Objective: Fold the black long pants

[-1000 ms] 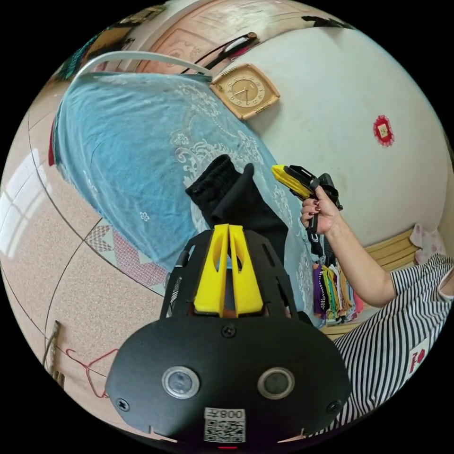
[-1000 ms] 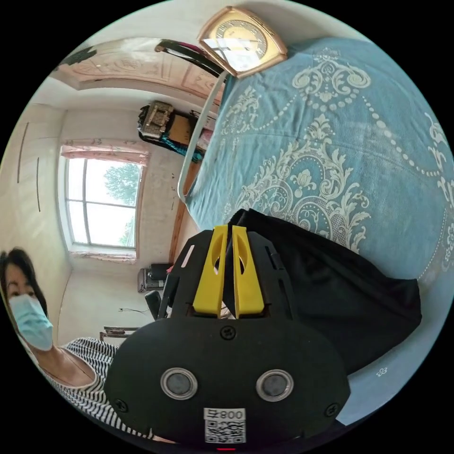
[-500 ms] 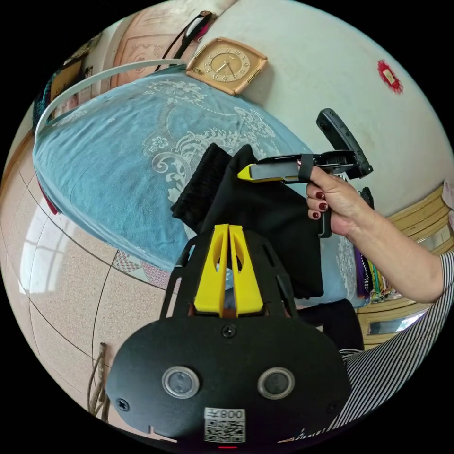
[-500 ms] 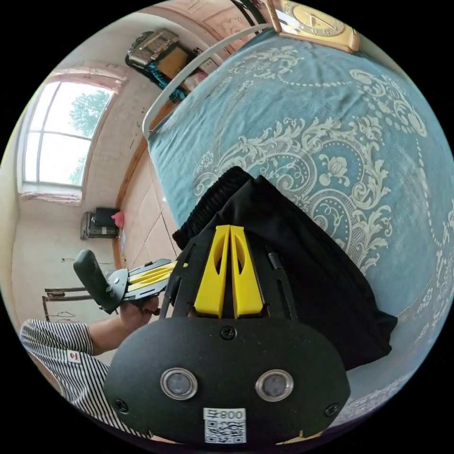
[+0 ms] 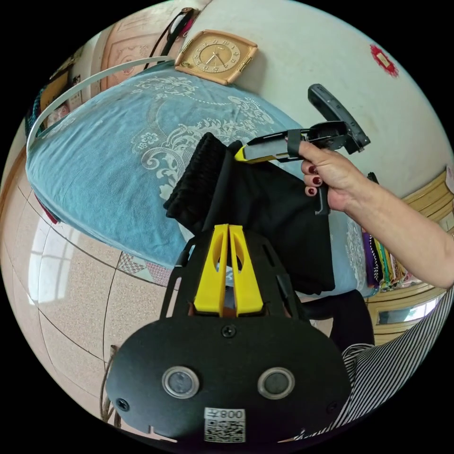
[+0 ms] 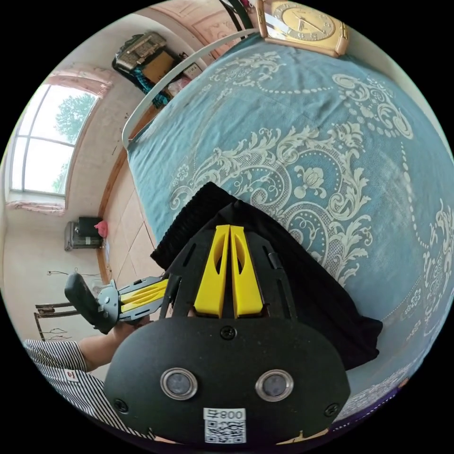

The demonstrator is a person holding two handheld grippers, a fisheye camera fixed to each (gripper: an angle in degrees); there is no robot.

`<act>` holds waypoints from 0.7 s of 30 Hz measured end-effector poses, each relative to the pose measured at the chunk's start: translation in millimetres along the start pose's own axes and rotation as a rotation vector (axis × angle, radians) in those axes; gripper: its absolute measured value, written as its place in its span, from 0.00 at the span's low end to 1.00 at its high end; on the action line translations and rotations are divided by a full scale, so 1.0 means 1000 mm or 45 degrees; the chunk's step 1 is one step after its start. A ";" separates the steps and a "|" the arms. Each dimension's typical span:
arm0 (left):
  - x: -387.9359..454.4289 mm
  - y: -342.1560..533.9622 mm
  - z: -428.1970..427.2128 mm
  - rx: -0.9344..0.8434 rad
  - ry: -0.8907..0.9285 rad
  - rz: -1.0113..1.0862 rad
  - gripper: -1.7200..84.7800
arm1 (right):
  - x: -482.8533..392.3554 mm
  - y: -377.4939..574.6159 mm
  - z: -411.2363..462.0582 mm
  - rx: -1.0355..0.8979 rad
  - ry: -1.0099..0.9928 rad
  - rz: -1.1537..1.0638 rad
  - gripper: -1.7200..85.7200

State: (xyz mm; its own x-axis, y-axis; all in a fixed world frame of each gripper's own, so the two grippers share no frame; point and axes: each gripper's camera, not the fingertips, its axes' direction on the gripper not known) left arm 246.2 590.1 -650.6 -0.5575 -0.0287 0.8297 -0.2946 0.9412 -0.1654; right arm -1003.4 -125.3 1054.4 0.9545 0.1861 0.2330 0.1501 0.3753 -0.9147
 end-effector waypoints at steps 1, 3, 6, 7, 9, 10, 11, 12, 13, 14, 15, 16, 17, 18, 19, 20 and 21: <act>0.002 -0.001 0.002 -0.011 0.000 -0.004 0.03 | 0.002 0.000 0.000 -0.002 -0.012 0.006 0.02; 0.007 0.000 0.002 0.002 -0.007 -0.006 0.03 | 0.007 0.009 -0.007 0.019 -0.053 -0.023 0.02; 0.019 0.009 0.003 0.020 0.134 0.041 0.04 | 0.025 0.041 -0.026 0.081 -0.112 -0.036 0.02; 0.025 0.014 0.007 0.007 0.244 0.059 0.04 | 0.031 0.050 -0.029 0.087 -0.136 -0.031 0.02; 0.036 0.025 0.020 -0.040 0.407 0.087 0.06 | 0.061 0.095 -0.041 0.124 -0.238 0.029 0.03; 0.045 0.032 0.033 -0.100 0.486 0.093 0.07 | 0.070 0.108 -0.043 0.129 -0.259 0.052 0.03; 0.056 0.039 0.048 -0.169 0.541 0.104 0.07 | 0.088 0.136 -0.045 0.137 -0.298 0.120 0.03; 0.061 0.042 0.056 -0.202 0.560 0.100 0.08 | 0.106 0.165 -0.045 0.154 -0.349 0.198 0.04; 0.069 0.048 0.071 -0.261 0.608 0.085 0.09 | 0.114 0.180 -0.044 0.160 -0.383 0.236 0.04; 0.077 0.053 0.089 -0.321 0.680 0.067 0.09 | 0.130 0.209 -0.042 0.169 -0.448 0.309 0.05; 0.080 0.054 0.098 -0.361 0.714 0.050 0.10 | 0.144 0.236 -0.037 0.168 -0.488 0.387 0.06; 0.086 0.056 0.117 -0.446 0.776 0.018 0.11 | 0.150 0.249 -0.033 0.163 -0.503 0.424 0.07; 0.089 0.057 0.135 -0.520 0.816 -0.017 0.11 | 0.161 0.273 -0.026 0.157 -0.534 0.486 0.08; 0.090 0.057 0.142 -0.542 0.827 -0.032 0.11 | 0.171 0.295 -0.019 0.168 -0.566 0.550 0.09; 0.091 0.055 0.153 -0.561 0.832 -0.058 0.12 | 0.176 0.304 -0.016 0.179 -0.590 0.581 0.10; 0.091 0.052 0.163 -0.576 0.836 -0.083 0.12 | 0.184 0.321 -0.008 0.207 -0.645 0.629 0.10; 0.091 0.050 0.169 -0.587 0.842 -0.095 0.11 | 0.190 0.334 0.000 0.216 -0.682 0.658 0.11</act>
State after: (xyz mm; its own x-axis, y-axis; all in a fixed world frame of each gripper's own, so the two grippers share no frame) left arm 49.8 578.1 -673.4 0.0676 -0.0278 0.9973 0.1169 0.9929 0.0198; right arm -772.0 35.7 793.7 0.6304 0.7751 -0.0433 -0.3649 0.2467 -0.8978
